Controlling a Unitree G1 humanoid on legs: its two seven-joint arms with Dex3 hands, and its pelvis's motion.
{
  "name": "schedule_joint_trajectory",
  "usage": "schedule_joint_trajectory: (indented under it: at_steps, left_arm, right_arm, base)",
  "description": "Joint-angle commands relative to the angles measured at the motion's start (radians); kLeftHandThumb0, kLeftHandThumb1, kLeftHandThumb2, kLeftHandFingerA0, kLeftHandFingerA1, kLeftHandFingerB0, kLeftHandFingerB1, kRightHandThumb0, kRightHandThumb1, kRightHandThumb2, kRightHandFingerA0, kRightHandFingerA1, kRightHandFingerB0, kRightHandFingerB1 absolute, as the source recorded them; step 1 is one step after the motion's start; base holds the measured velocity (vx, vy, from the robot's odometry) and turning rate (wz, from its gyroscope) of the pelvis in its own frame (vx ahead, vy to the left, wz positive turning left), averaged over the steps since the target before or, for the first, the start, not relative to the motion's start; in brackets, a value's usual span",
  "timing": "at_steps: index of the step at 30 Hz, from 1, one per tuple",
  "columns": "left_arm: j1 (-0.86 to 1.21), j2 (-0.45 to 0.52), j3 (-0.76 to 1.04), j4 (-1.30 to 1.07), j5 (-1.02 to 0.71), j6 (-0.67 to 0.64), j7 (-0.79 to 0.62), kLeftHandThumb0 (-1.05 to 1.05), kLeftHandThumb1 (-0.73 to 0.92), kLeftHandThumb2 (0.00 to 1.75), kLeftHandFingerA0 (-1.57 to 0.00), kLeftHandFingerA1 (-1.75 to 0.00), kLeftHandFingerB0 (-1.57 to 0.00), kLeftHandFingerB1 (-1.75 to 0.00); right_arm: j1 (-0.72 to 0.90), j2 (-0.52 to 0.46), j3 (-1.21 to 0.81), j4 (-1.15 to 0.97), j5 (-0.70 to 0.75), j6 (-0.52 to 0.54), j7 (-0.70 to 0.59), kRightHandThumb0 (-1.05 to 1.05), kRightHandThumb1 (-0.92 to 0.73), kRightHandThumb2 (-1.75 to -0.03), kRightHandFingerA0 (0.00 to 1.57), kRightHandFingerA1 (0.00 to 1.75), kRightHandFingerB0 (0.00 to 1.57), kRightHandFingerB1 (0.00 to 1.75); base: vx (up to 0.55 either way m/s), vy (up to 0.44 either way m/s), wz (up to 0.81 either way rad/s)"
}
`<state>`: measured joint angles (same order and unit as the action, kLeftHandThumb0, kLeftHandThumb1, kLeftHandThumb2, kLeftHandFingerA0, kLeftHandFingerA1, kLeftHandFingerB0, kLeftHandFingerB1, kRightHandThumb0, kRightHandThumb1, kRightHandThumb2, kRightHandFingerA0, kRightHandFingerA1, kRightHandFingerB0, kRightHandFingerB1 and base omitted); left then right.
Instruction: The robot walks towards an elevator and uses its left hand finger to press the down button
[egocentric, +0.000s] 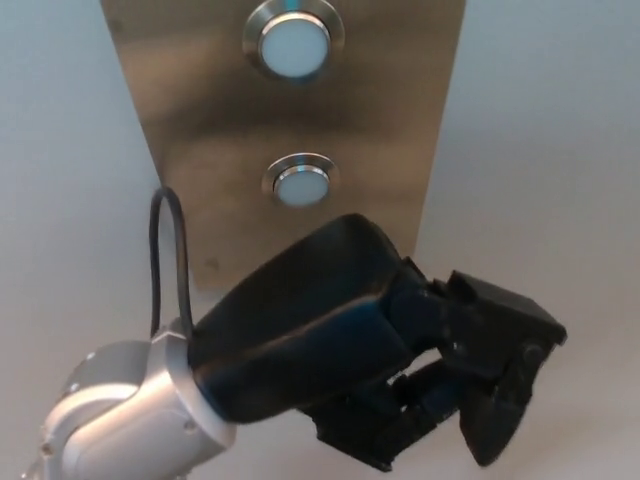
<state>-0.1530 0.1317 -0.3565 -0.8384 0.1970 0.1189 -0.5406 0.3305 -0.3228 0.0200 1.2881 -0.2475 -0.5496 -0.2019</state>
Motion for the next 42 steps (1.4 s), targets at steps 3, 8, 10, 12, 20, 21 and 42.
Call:
schedule_joint_trajectory:
  at_steps: [3,8,10,12,20,21,42]
  left_arm:
    - [-0.035,0.039,0.046,0.047,-0.02,0.014,0.016,-0.07,0.48,1.36,-0.89,-1.75,-0.83,-1.61]
    - [-0.102,0.06,0.088,0.059,-0.02,0.036,0.016,-0.05,0.42,1.45,-0.9,-1.75,-0.87,-1.58]
    - [-0.129,0.059,0.105,0.067,-0.035,0.046,0.019,-0.05,0.42,1.46,-0.91,-1.75,-0.87,-1.58]
    - [-0.14,0.06,0.11,0.072,-0.039,0.047,0.023,-0.05,0.4,1.48,-0.9,-1.75,-0.86,-1.58]
    - [-0.149,0.11,0.138,0.128,-0.051,-0.014,0.009,-0.08,0.42,1.41,-0.9,-1.7,-0.91,-1.52]
    - [-0.152,0.117,0.142,0.136,-0.051,-0.026,0.011,-0.08,0.42,1.41,-0.9,-1.7,-0.91,-1.52]
    - [0.063,0.212,0.132,0.434,0.157,-0.695,0.205,-0.01,0.46,0.93,-0.8,-1.75,-0.66,-1.75]
  right_arm:
    - [0.018,-0.014,-0.015,0.003,0.019,-0.032,0.004,-0.47,-0.43,-0.77,0.69,0.64,0.5,0.51]
    - [0.012,-0.013,-0.021,0.006,0.023,-0.019,0.01,-0.4,-0.53,-0.57,0.69,0.55,0.54,0.37]
    - [0.015,-0.014,-0.021,0.004,0.02,-0.027,0.005,-0.39,-0.53,-0.57,0.7,0.54,0.54,0.37]
    - [0.019,-0.014,-0.02,-0.002,0.019,-0.033,0.002,-0.4,-0.53,-0.57,0.71,0.57,0.55,0.37]
    - [0.037,-0.013,-0.014,-0.001,0.007,-0.045,-0.029,-0.42,-0.54,-0.57,0.69,0.52,0.54,0.37]
    - [0.035,-0.016,-0.011,0.0,0.003,-0.041,-0.032,-0.42,-0.54,-0.57,0.69,0.52,0.54,0.37]
    - [0.014,-0.026,-0.027,-0.017,0.013,-0.046,-0.025,-0.47,-0.45,-0.79,0.63,0.61,0.48,0.51]
  base:
    - [0.0,0.0,0.0]
    - [0.0,0.0,0.0]
    - [0.0,0.0,0.0]
    - [0.0,0.0,0.0]
    - [0.0,0.0,0.0]
    - [0.0,0.0,0.0]
    - [0.0,0.0,0.0]
